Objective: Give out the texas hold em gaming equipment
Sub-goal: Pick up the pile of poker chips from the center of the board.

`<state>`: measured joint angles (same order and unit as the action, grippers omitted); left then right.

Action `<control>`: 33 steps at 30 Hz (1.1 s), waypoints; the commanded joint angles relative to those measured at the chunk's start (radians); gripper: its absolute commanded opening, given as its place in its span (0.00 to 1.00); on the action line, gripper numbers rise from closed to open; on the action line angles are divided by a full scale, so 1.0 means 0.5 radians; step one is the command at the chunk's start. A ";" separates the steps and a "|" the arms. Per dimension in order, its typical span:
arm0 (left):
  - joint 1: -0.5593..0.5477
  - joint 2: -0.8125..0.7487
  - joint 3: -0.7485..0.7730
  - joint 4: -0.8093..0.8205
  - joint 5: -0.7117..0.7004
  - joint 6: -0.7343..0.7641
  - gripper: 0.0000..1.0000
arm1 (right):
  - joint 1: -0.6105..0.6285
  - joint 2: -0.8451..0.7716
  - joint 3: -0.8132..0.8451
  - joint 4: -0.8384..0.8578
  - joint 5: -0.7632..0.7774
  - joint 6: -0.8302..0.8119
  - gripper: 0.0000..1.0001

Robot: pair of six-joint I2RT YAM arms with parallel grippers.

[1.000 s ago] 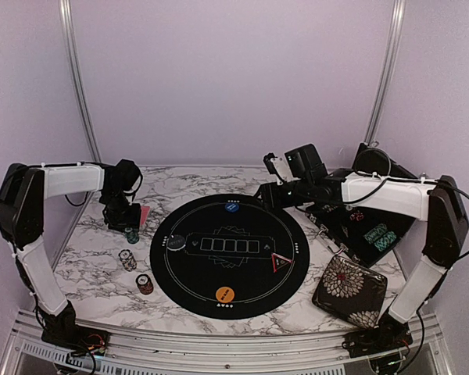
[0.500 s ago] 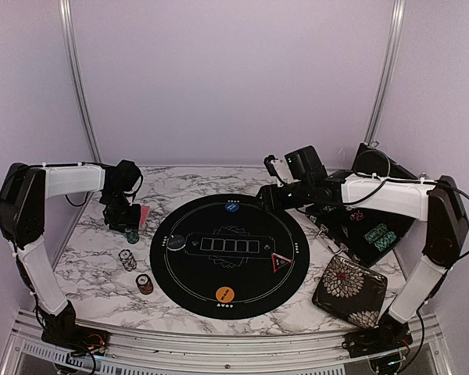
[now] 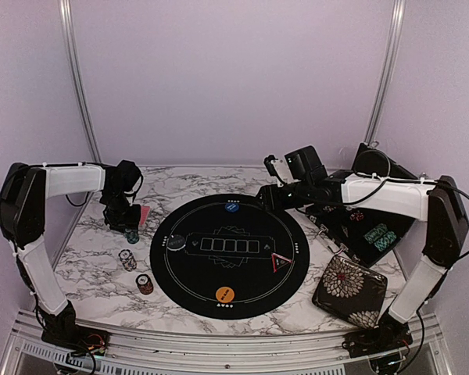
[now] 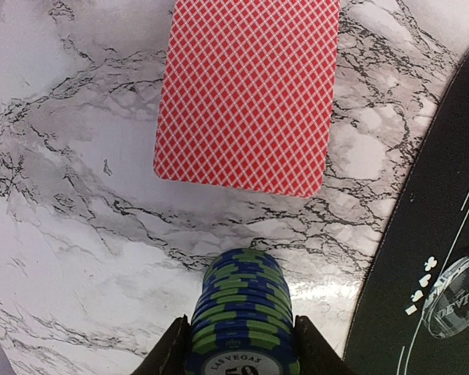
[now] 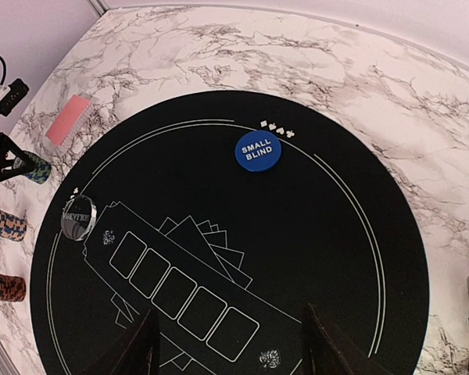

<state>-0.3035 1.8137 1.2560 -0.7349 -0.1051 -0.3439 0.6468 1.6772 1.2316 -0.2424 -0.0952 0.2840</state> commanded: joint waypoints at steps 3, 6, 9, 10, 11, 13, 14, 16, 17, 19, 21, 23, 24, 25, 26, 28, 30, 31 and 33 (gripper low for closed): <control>0.013 0.033 0.060 -0.080 -0.013 0.039 0.38 | -0.003 -0.047 0.006 0.022 0.028 0.022 0.59; 0.013 0.033 0.068 -0.090 -0.013 0.046 0.36 | -0.005 -0.044 0.008 0.022 0.031 0.026 0.59; 0.015 0.036 0.077 -0.101 -0.020 0.054 0.35 | -0.004 -0.040 0.009 0.022 0.031 0.027 0.59; 0.012 0.037 0.081 -0.106 -0.020 0.057 0.34 | -0.002 -0.041 0.010 0.022 0.031 0.027 0.59; 0.014 0.038 0.086 -0.109 -0.022 0.056 0.34 | -0.004 -0.040 0.012 0.022 0.031 0.026 0.59; 0.014 0.039 0.091 -0.115 -0.026 0.060 0.34 | -0.005 -0.036 0.015 0.022 0.031 0.027 0.59; 0.014 0.039 0.094 -0.120 -0.029 0.063 0.34 | -0.005 -0.035 0.016 0.022 0.031 0.029 0.59; 0.015 0.036 0.103 -0.127 -0.032 0.065 0.34 | -0.002 -0.035 0.016 0.019 0.031 0.027 0.59; 0.012 0.036 0.106 -0.130 -0.034 0.065 0.34 | -0.004 -0.035 0.018 0.019 0.030 0.028 0.59; 0.013 0.036 0.111 -0.137 -0.034 0.070 0.34 | -0.004 -0.035 0.016 0.018 0.031 0.029 0.59; 0.013 0.036 0.116 -0.143 -0.033 0.071 0.34 | -0.006 -0.032 0.021 0.017 0.031 0.030 0.59; 0.013 0.033 0.120 -0.149 -0.033 0.074 0.34 | -0.002 -0.032 0.020 0.018 0.031 0.031 0.59; 0.013 0.033 0.123 -0.152 -0.030 0.074 0.34 | -0.002 -0.032 0.019 0.018 0.031 0.030 0.59; 0.014 0.030 0.125 -0.153 -0.032 0.075 0.33 | -0.005 -0.032 0.020 0.018 0.031 0.031 0.59; 0.013 0.030 0.129 -0.155 -0.026 0.074 0.33 | -0.006 -0.030 0.020 0.019 0.031 0.031 0.59; 0.010 0.032 0.137 -0.161 -0.020 0.078 0.33 | -0.003 -0.029 0.022 0.021 0.029 0.031 0.59; 0.011 0.038 0.150 -0.165 -0.013 0.077 0.33 | -0.005 -0.023 0.021 0.022 0.031 0.032 0.59; 0.007 0.043 0.155 -0.168 -0.011 0.078 0.33 | -0.005 -0.023 0.022 0.022 0.031 0.031 0.59; -0.001 0.052 0.173 -0.174 -0.004 0.081 0.33 | -0.005 -0.020 0.026 0.022 0.031 0.031 0.59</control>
<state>-0.3027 1.8145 1.3022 -0.7853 -0.1059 -0.3199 0.6468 1.6772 1.2316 -0.2424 -0.0944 0.2874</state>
